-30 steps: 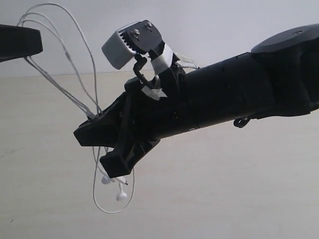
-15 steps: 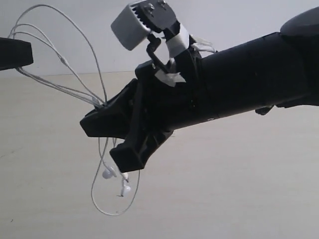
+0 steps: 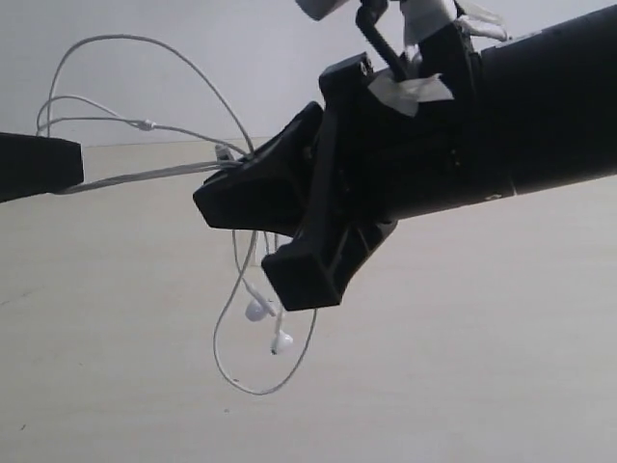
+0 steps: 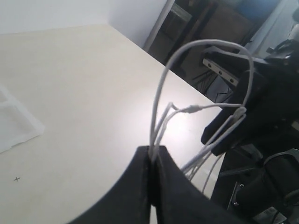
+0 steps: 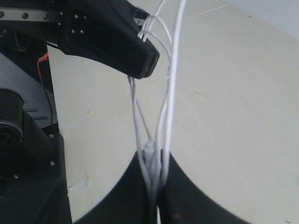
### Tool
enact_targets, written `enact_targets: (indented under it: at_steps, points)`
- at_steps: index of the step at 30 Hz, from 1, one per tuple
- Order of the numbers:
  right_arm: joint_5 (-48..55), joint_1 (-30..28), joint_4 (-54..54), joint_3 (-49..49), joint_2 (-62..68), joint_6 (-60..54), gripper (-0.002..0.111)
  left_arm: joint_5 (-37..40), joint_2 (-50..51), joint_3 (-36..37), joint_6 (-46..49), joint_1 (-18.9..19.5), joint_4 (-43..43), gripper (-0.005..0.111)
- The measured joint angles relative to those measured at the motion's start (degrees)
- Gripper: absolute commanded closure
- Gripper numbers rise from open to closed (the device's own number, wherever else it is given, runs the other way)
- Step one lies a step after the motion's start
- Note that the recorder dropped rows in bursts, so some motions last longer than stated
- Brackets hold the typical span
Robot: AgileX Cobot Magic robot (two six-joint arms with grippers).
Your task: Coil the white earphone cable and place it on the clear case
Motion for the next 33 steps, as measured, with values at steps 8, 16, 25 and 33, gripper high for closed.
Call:
enact_targets:
  at_steps: [8,16,25,33]
  points:
    - [0.43,0.0,-3.84,0.0,-2.75,3.71,0.108,-1.07,-0.39,1.98,0.9,-0.11,-1.38,0.107]
    - [1.44,0.0,-10.22,0.0,-3.55,8.68,0.108,-1.91,-0.39,2.33,1.08,-0.11,-1.58,0.107]
    - [3.24,0.43,-16.2,-3.37,-3.55,14.55,0.108,-2.21,-0.51,5.61,1.7,-0.22,-3.29,0.107]
    - [4.37,0.47,-17.3,-5.32,-3.55,15.93,0.108,-2.88,-0.61,7.25,1.7,-0.22,-4.84,0.107]
